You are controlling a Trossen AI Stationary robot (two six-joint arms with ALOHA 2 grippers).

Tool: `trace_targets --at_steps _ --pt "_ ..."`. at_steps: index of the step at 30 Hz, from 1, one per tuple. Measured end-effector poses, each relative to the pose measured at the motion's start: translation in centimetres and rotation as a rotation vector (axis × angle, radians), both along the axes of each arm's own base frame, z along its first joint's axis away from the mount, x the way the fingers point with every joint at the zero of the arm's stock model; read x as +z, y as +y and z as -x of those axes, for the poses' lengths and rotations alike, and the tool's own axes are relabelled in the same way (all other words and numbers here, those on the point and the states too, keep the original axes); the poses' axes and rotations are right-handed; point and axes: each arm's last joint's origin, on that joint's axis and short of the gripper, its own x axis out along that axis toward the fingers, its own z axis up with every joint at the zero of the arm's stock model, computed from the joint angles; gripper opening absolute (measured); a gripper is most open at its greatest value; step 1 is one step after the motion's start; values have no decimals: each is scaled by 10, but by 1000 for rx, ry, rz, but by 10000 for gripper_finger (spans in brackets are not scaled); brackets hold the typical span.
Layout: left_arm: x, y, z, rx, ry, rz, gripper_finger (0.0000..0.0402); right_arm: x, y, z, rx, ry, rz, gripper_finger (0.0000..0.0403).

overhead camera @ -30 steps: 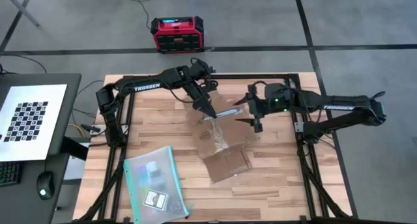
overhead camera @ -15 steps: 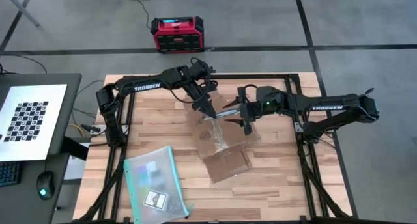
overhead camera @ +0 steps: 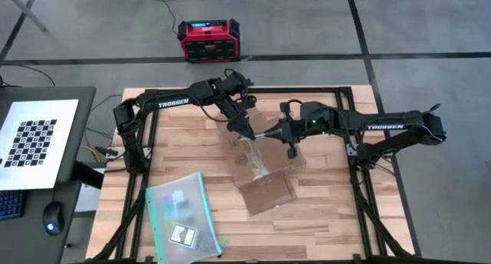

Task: Unpack boxes
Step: Break down the cardboard box until it is fully flat

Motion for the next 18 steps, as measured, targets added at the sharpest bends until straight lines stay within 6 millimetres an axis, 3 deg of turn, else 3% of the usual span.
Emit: trace_targets --at_steps 5,14,18 --pt "0 0 0 -10 -6 8 116 2 0 2 -2 -9 -1 83" --pt "0 -2 0 -14 -5 8 116 -3 5 1 1 32 -29 187" --pt "0 -2 0 -21 -10 11 115 -4 9 1 17 42 -28 211"
